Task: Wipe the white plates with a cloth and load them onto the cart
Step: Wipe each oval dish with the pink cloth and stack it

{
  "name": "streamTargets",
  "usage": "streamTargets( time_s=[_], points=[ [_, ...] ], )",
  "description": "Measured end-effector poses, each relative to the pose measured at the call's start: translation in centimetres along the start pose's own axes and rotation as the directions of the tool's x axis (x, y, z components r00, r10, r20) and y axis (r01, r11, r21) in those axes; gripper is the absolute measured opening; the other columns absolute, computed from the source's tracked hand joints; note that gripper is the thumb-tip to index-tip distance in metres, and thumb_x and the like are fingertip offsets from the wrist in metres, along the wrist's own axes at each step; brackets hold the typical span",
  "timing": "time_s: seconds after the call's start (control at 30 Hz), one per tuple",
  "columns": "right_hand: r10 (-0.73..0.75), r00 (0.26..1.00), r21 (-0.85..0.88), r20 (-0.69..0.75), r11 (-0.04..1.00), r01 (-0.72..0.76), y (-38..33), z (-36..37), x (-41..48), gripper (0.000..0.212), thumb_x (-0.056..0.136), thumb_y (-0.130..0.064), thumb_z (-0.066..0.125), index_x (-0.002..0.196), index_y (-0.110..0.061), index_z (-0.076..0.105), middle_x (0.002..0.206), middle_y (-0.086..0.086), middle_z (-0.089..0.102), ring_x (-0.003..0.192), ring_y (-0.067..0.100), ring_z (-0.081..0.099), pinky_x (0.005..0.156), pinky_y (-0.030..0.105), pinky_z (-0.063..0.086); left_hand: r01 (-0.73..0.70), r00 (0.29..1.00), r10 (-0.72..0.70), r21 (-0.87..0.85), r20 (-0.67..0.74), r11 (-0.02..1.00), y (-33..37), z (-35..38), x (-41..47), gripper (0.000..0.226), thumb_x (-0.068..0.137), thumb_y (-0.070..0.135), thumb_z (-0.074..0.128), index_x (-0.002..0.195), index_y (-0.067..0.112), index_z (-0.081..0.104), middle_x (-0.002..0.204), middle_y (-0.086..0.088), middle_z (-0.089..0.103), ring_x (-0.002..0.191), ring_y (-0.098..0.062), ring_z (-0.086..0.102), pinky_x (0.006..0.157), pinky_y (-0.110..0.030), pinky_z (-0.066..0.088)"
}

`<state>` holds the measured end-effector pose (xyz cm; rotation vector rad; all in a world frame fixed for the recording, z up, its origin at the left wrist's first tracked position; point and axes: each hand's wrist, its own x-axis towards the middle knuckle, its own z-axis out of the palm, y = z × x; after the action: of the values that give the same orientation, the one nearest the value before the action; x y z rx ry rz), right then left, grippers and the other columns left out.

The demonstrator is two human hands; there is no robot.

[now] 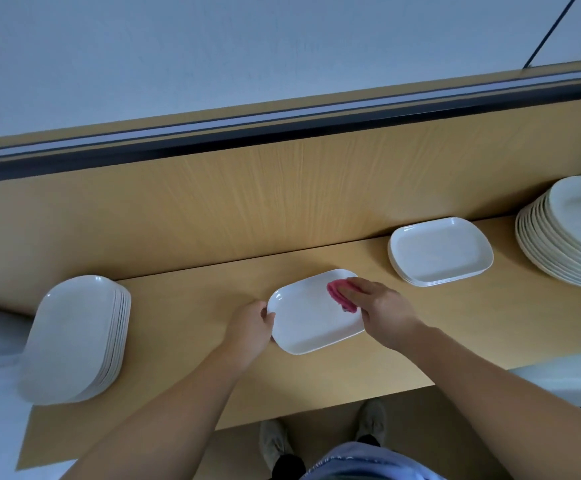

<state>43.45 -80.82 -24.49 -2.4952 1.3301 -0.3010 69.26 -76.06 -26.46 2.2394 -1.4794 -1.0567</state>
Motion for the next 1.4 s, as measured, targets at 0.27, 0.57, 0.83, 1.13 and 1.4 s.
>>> streamTargets(
  time_s=[0.27, 0.57, 0.83, 1.13, 1.4],
  points=[
    [0.169, 0.967, -0.295, 0.189, 0.949, -0.108, -1.8, 3.7, 3.9, 0.061, 0.029, 0.002, 0.079, 0.086, -0.016, 0.072, 0.086, 0.007, 0.067, 0.068, 0.031, 0.065, 0.047, 0.030, 0.047, -0.259, 0.962, 0.191, 0.436, 0.196, 0.862, -0.2, -0.5, -0.5, 0.113, 0.064, 0.066, 0.073, 0.151, 0.023, 0.018, 0.145, 0.008, 0.034, 0.132, -0.015, 0.033, 0.103, -0.028, 0.035],
    [0.403, 0.835, -0.327, 0.375, 0.900, -0.288, -5.3, 5.8, 4.6, 0.073, 0.093, -0.012, 0.047, 0.154, -0.021, 0.008, 0.162, 0.006, 0.000, 0.147, 0.035, 0.004, 0.119, 0.045, 0.010, -0.242, 0.966, 0.198, 0.329, 0.164, 0.913, -0.6, 0.0, -0.3, 0.113, 0.065, 0.054, 0.081, 0.153, 0.020, 0.019, 0.155, 0.009, 0.025, 0.140, -0.013, 0.025, 0.109, -0.022, 0.022],
    [0.260, 0.865, -0.303, 0.430, 0.944, -0.133, -7.9, 6.6, 4.7, 0.085, 0.091, -0.020, 0.057, 0.154, -0.023, 0.001, 0.162, 0.003, -0.002, 0.148, 0.036, -0.001, 0.119, 0.041, -0.001, -0.233, 0.970, 0.201, 0.282, 0.138, 0.931, -0.9, 0.0, -0.5, 0.112, 0.062, 0.053, 0.083, 0.151, 0.021, 0.024, 0.154, 0.009, 0.028, 0.140, -0.010, 0.028, 0.108, -0.022, 0.025],
    [-0.074, 0.823, -0.192, 0.563, 0.957, 0.217, -7.4, 6.2, 4.3, 0.076, 0.093, -0.019, 0.046, 0.155, -0.024, 0.003, 0.163, -0.002, -0.001, 0.148, 0.033, -0.010, 0.118, 0.039, -0.011, -0.257, 0.966, 0.229, 0.323, 0.121, 0.911, -0.7, -0.2, -0.6, 0.108, 0.061, 0.057, 0.081, 0.149, 0.021, 0.029, 0.148, 0.010, 0.038, 0.133, -0.012, 0.038, 0.105, -0.021, 0.029],
    [-0.213, 0.734, 0.015, 0.644, 0.964, 0.266, -5.3, 4.6, 1.7, 0.083, 0.085, -0.002, 0.046, 0.155, -0.030, 0.011, 0.162, -0.013, 0.004, 0.148, 0.015, -0.012, 0.114, 0.027, -0.012, -0.278, 0.960, 0.236, 0.427, 0.149, 0.861, -0.6, -0.5, -0.6, 0.114, 0.063, 0.075, 0.068, 0.151, 0.018, 0.024, 0.152, 0.007, 0.032, 0.137, -0.016, 0.032, 0.110, -0.027, 0.025]
  ],
)
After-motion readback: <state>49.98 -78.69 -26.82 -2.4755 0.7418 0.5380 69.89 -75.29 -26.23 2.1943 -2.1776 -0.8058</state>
